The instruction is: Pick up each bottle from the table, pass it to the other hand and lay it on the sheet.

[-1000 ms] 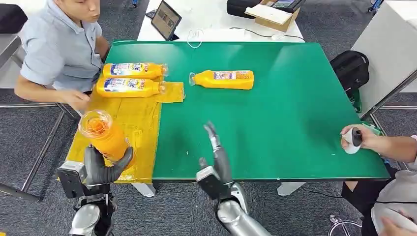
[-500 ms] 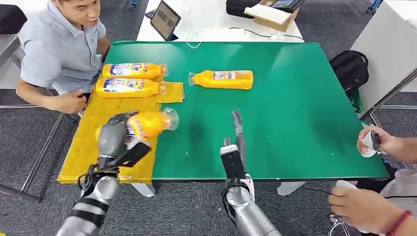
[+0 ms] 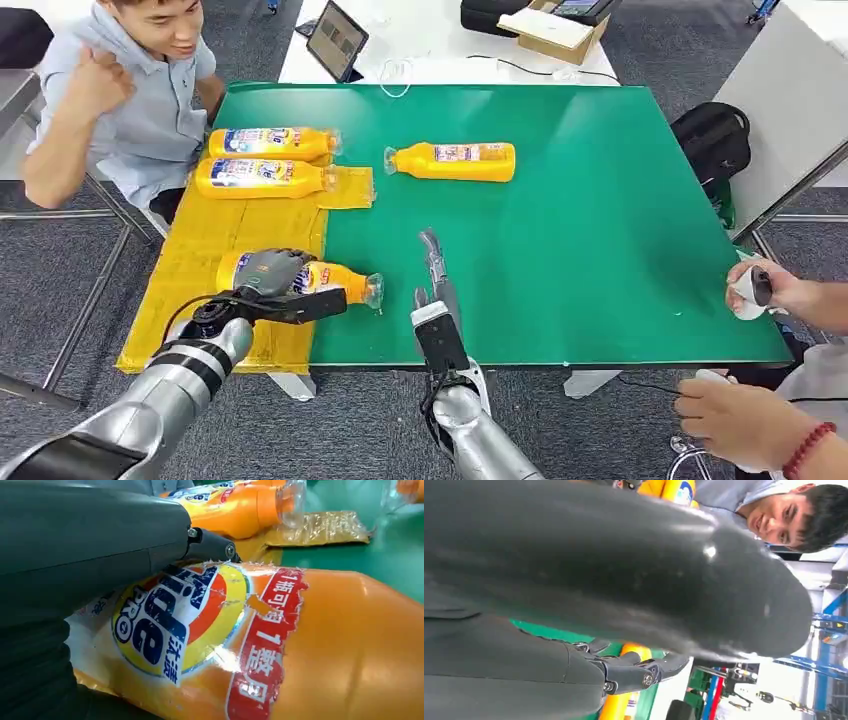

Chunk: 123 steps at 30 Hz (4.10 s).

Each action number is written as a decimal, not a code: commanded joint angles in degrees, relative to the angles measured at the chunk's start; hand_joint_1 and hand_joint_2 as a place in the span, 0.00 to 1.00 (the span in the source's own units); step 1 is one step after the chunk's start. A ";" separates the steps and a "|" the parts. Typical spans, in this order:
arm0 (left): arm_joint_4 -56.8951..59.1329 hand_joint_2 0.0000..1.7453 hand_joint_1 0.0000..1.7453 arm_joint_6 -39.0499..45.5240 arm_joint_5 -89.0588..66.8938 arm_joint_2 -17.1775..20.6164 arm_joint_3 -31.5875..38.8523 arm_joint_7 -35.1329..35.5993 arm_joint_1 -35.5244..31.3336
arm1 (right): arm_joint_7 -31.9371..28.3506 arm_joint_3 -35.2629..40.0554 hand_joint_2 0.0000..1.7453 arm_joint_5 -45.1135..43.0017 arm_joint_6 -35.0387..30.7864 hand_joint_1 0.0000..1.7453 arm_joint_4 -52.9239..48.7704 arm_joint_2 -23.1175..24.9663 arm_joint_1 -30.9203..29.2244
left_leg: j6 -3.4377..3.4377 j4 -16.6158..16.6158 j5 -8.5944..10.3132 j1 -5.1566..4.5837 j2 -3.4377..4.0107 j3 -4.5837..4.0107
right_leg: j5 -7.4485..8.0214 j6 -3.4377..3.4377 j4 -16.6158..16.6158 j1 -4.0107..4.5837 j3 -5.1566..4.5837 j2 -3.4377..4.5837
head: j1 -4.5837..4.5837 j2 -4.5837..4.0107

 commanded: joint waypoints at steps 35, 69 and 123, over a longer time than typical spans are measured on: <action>-38.99 1.00 0.00 -8.33 44.24 0.59 11.62 -23.25 17.36 | 0.04 3.49 0.00 -0.04 -1.15 0.00 3.45 -1.87 -0.20 | -0.07 0.02 -0.16 0.04 0.08 0.26 | -0.14 -0.11 0.04 0.04 0.21 0.08 | 0.02 0.00; -67.57 1.00 0.00 5.83 50.29 -2.45 11.97 -23.61 40.05 | 12.89 -7.47 0.00 43.43 -13.70 0.00 10.10 -13.90 -6.43 | -0.01 -0.04 -0.18 -0.04 0.01 0.31 | -0.13 -0.06 -0.10 -0.03 0.29 0.04 | 0.00 0.00; -58.82 1.00 0.00 2.05 49.08 -0.28 8.99 -19.44 34.58 | 31.52 -1.44 1.00 56.42 12.27 0.00 36.14 -15.60 -25.80 | -0.05 0.01 -0.12 -0.03 0.00 0.22 | -0.09 -0.08 0.03 -0.01 0.18 0.02 | 0.00 0.00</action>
